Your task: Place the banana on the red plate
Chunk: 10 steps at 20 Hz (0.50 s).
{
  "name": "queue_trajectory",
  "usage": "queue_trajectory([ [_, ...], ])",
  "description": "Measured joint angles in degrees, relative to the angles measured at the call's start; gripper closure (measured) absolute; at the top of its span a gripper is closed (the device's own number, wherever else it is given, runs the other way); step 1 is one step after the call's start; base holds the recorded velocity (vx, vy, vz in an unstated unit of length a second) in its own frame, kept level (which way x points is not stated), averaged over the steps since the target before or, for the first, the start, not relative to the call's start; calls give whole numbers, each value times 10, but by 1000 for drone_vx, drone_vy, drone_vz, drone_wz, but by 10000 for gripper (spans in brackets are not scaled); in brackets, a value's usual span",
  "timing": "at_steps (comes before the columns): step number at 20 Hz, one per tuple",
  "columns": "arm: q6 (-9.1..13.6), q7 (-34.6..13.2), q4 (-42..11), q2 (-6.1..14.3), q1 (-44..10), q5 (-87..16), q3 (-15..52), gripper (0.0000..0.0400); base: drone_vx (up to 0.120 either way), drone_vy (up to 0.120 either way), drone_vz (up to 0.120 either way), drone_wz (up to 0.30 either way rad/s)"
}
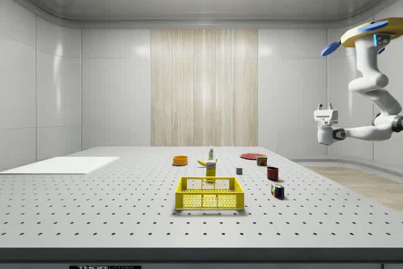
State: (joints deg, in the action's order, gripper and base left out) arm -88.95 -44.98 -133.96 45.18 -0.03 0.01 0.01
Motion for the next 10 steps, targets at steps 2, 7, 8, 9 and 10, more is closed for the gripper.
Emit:
queue_trajectory([
  [2, 21, 0, 24, -2, -1, 0, 0, 0, 0, -60, 0, 0],
  [7, 64, 1, 86, -18, -2, 1, 1, 0, 56, -120, 0, 0],
  [8, 71, 1, 97, -23, -2, 1, 1, 0, 120, -120, 0, 0],
  [9, 78, 1, 108, -27, -2, 1, 1, 0, 120, -120, 0, 0],
  [10, 84, 1, 119, -31, -2, 1, 1, 0, 120, -120, 0, 0],
])
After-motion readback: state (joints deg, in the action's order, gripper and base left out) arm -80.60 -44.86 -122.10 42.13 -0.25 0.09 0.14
